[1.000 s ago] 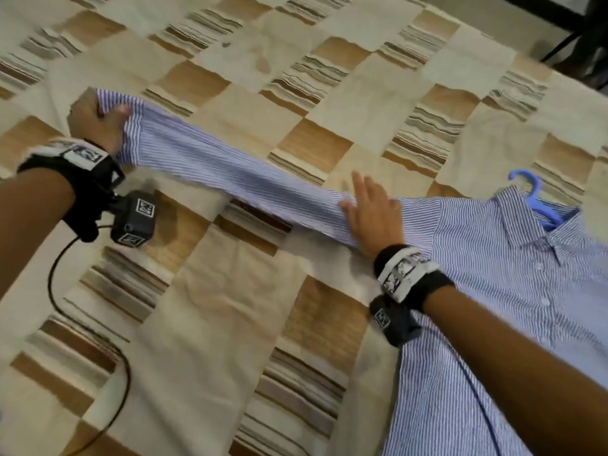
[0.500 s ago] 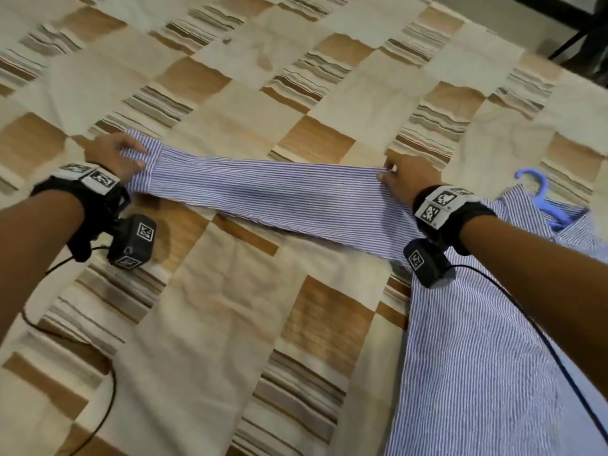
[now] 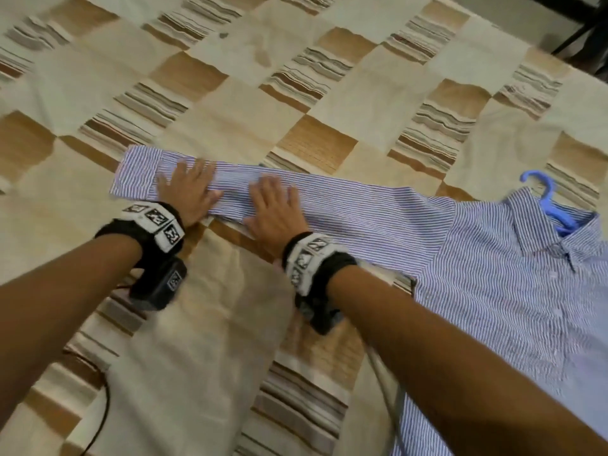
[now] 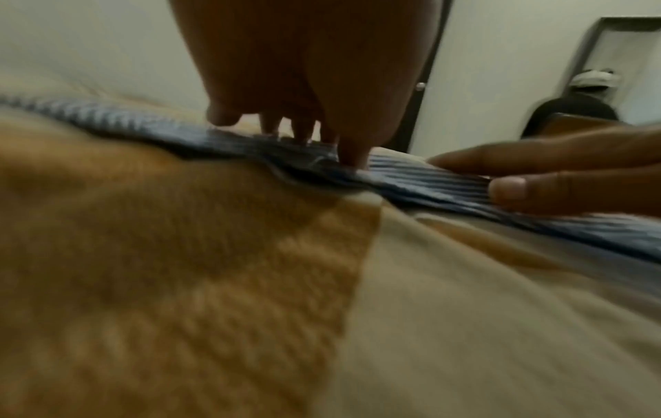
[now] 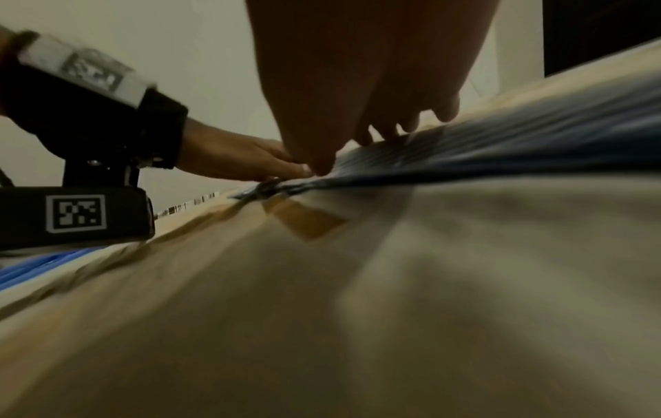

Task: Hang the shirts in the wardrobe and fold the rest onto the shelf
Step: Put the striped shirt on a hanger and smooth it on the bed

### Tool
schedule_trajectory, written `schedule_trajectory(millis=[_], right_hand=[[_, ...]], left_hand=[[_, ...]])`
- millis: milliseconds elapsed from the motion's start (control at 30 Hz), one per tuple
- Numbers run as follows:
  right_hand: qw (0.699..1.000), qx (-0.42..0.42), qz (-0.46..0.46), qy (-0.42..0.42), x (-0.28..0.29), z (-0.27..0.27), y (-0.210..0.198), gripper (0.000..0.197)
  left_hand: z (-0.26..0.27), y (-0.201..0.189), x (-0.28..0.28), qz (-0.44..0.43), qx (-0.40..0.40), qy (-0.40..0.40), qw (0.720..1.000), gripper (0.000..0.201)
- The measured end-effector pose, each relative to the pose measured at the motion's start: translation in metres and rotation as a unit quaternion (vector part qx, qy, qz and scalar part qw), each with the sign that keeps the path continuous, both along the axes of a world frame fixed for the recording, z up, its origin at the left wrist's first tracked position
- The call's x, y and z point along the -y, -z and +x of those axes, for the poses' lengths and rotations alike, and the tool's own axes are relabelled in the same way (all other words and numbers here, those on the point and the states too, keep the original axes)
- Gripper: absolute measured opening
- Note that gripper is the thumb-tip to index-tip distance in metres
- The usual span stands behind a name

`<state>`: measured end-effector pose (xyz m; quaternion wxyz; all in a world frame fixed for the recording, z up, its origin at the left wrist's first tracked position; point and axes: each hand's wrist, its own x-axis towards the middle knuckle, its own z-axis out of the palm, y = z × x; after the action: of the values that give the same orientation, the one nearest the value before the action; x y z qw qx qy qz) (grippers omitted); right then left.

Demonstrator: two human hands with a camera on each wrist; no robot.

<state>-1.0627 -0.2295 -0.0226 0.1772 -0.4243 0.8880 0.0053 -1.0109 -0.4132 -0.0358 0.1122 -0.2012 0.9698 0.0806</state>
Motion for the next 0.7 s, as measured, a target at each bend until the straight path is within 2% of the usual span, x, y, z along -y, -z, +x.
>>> schedule_trajectory(millis=[67,167,300,400,500,533,567,633,700], right_hand=[[0.999,0.027,0.036,0.001,0.016,0.010,0.015,0.069],[0.999,0.049,0.016,-0.002,0.013,0.007,0.021,0.069],[0.998,0.036,0.047,-0.034,-0.041,-0.021,0.018,0.065],[0.998,0.009,0.047,0.042,-0.115,-0.047,0.024,0.078],[0.983,-0.002,0.087,0.161,-0.174,-0.071,0.020,0.079],[0.980,-0.001,0.083,0.182,-0.183,-0.076,0.017,0.081],[0.978,0.006,0.078,0.191,-0.187,-0.079,0.017,0.083],[0.981,0.010,0.064,0.184,-0.186,-0.079,0.021,0.088],[0.982,0.007,0.058,0.181,-0.184,-0.077,0.025,0.094]], left_hand=[[0.007,0.011,-0.003,-0.011,0.029,-0.045,0.998,0.071],[0.007,0.013,0.004,-0.005,0.040,-0.057,0.998,0.076],[0.002,0.010,0.007,0.003,0.040,-0.050,0.998,0.078],[0.009,0.006,0.005,0.002,0.052,-0.065,0.997,0.080],[0.007,0.000,0.015,0.010,0.078,-0.091,0.993,0.084],[0.009,-0.007,0.016,0.010,0.052,-0.102,0.993,0.084],[0.005,-0.002,0.029,0.015,-0.009,-0.122,0.992,0.083],[0.011,0.000,0.054,0.040,-0.107,-0.266,0.957,0.089],[0.016,0.003,0.069,0.101,-0.143,-0.419,0.891,0.115]])
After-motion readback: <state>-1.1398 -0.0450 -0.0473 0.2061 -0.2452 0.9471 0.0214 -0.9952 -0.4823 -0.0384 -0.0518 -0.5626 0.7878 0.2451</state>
